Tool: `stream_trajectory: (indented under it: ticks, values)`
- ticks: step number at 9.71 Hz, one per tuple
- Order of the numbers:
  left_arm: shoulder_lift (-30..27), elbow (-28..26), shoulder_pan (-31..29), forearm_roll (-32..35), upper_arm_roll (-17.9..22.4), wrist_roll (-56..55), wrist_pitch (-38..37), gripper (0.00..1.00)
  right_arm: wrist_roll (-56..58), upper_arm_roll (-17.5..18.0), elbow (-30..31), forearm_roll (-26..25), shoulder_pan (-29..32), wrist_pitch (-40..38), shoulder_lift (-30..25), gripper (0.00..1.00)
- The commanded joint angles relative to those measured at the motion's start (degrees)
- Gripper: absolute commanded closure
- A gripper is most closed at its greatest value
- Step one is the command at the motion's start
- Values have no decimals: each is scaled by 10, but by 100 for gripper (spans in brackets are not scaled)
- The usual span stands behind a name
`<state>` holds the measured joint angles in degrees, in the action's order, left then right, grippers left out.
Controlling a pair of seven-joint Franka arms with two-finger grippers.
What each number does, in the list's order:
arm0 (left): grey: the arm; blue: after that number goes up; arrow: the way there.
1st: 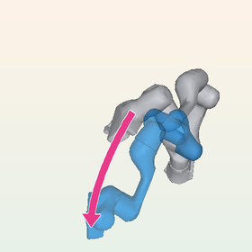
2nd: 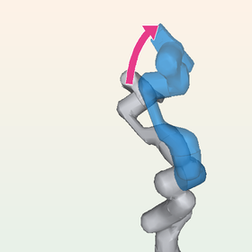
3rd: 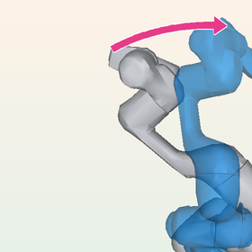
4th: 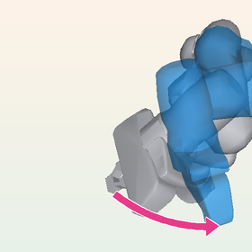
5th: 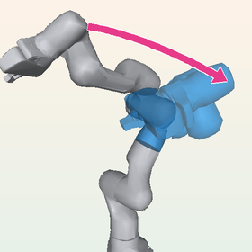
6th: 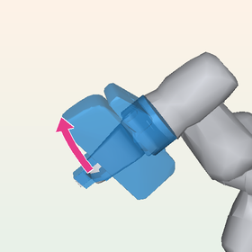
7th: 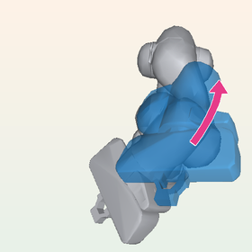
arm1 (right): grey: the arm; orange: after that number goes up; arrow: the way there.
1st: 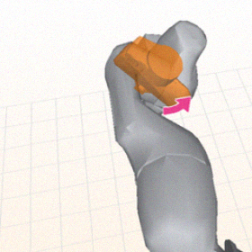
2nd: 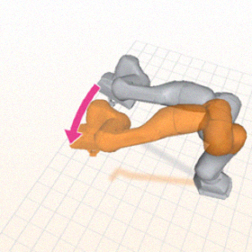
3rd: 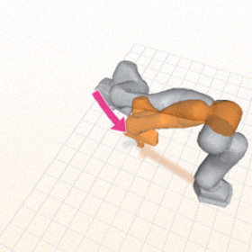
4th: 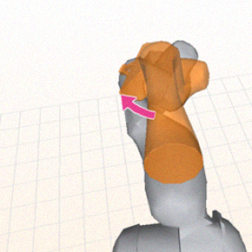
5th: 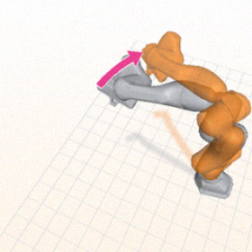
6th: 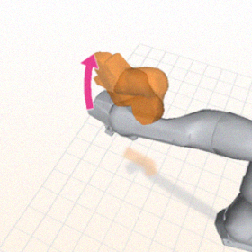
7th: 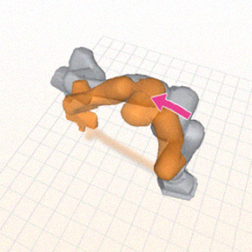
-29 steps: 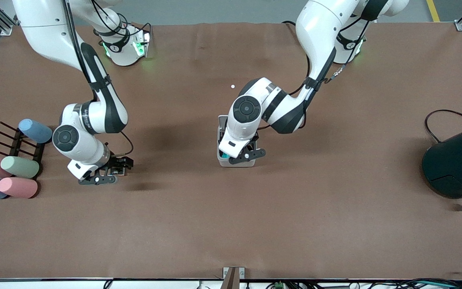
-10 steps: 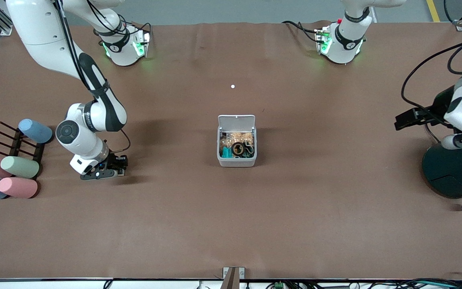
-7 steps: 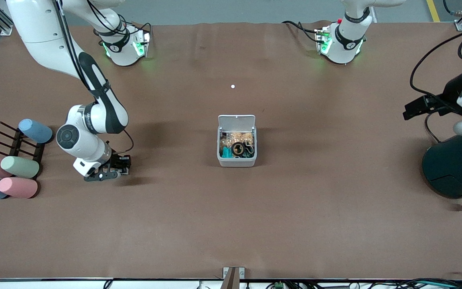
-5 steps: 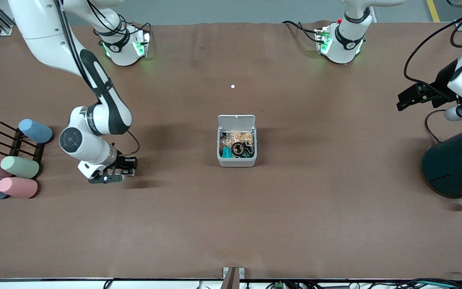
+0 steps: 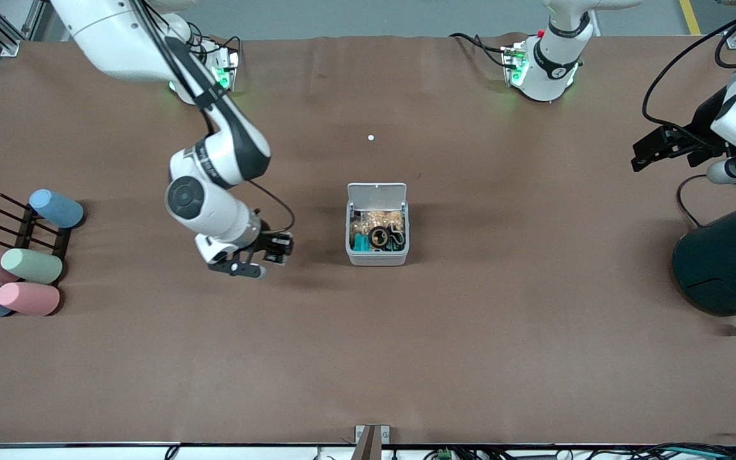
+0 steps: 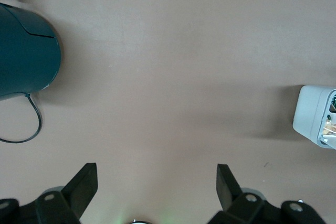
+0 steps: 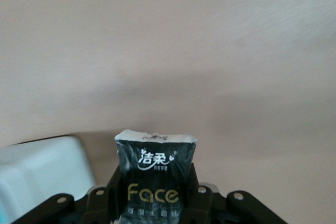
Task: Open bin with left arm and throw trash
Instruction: 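Carry the packet over the bin and open the right gripper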
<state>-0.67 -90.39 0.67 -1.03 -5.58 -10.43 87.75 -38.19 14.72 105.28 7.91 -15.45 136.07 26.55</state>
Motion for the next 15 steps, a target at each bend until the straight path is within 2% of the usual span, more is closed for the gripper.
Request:
stream_trajectory:
  ticks: [1, 4, 5, 9, 10, 11, 12, 13, 14, 15]
  values:
    - [-13, -12, -1, 13, -2, 8, 9, 0, -120, 0, -63, 1, -64, -9, 6, 52]
    - [-21, -2, -1, 29, 3, 58, 5, 0, -182, -1, -103, -6, -106, -9, 27, 52]
    - [-30, -1, -1, 28, 15, 67, 4, 0, -188, -5, -105, -8, -120, -7, 32, 52]
    - [-36, 1, -2, 17, 17, 53, -1, 0, -190, -7, -113, -18, -148, -1, 75, 51]
    - [-34, 1, 0, 14, 17, 47, 2, 0, -190, -7, -114, -18, -150, -2, 76, 44]
    - [-32, 3, 0, 0, 17, 44, 3, 0, -190, -11, -114, -21, -148, -2, 76, 26]
    - [-30, 4, -1, -15, 18, 44, 3, 0, -190, -12, -114, -21, -150, -2, 76, 14]
    - [-28, 3, -1, -16, 21, 43, 3, 0, -189, -13, -114, -21, -147, -4, 74, 13]
    - [-27, 2, -1, -16, 21, 43, 3, 0, -189, -14, -125, -21, -143, -8, 69, 6]
    - [-21, 2, -1, -12, 22, 43, 6, 0, -186, -14, -129, -21, -132, -16, 57, 5]
